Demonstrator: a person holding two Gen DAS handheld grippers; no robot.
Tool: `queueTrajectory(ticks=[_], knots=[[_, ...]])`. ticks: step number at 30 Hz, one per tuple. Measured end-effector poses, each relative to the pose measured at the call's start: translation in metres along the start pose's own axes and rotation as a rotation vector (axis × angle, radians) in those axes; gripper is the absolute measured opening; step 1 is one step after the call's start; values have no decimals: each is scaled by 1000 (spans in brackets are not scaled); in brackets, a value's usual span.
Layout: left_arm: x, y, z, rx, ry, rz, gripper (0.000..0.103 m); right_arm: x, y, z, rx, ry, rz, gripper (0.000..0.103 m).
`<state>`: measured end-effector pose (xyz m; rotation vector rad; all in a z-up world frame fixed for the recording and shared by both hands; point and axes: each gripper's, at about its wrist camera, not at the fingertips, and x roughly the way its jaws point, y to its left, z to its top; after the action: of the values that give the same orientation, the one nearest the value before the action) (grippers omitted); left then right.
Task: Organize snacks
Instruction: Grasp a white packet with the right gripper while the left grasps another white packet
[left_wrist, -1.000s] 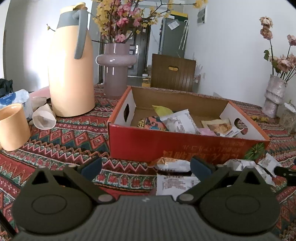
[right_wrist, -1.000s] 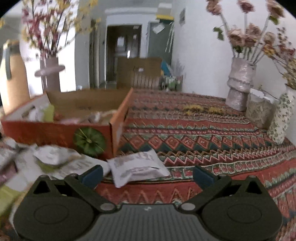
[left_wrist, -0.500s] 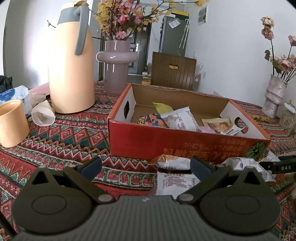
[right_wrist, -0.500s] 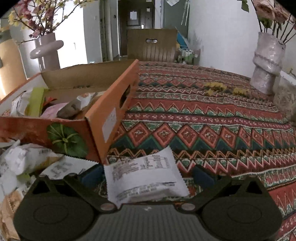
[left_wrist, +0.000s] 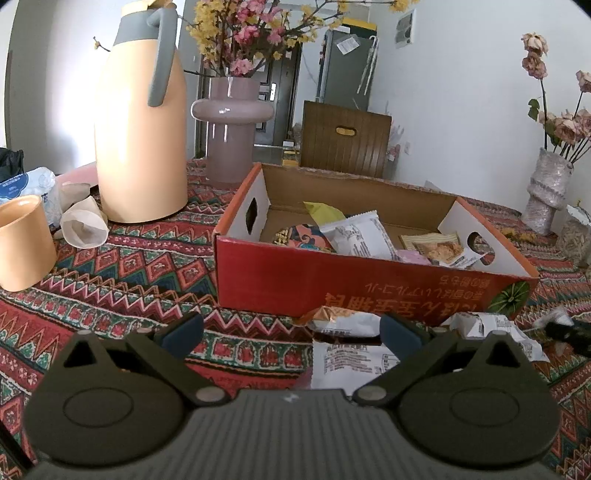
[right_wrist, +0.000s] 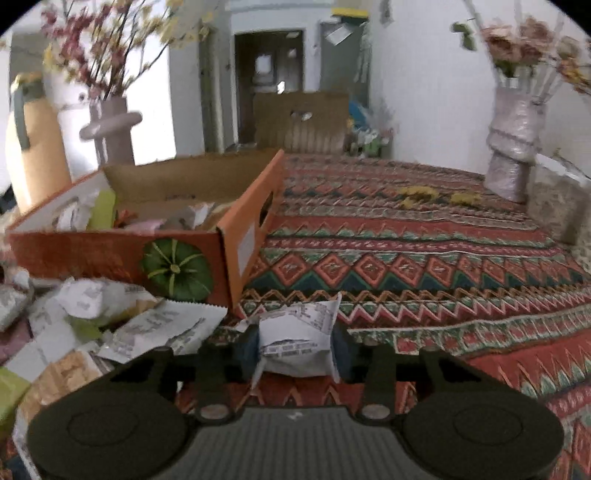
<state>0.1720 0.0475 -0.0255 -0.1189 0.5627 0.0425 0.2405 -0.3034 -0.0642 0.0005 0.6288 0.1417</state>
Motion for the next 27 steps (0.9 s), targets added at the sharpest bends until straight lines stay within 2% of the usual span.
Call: queueTrajectory(ticks=[4,8,13,23,27], knots=[[-3,-5,2,19,22,-30,103,-26,1,-6,66,-96,-28,41],[-3,-13,5,25,89,-75,103,-44,2,-12,129,-156,-15,41],[3,-26,6,26,172,-92,103,-52,11,-20,147,-171,14,41],[21,-49,5,51,271,-22,102,-51,13,-28,167,-165,49,41],[21,-48,3,44,280,-14,84,-51,12,-30,176,-165,56,41]])
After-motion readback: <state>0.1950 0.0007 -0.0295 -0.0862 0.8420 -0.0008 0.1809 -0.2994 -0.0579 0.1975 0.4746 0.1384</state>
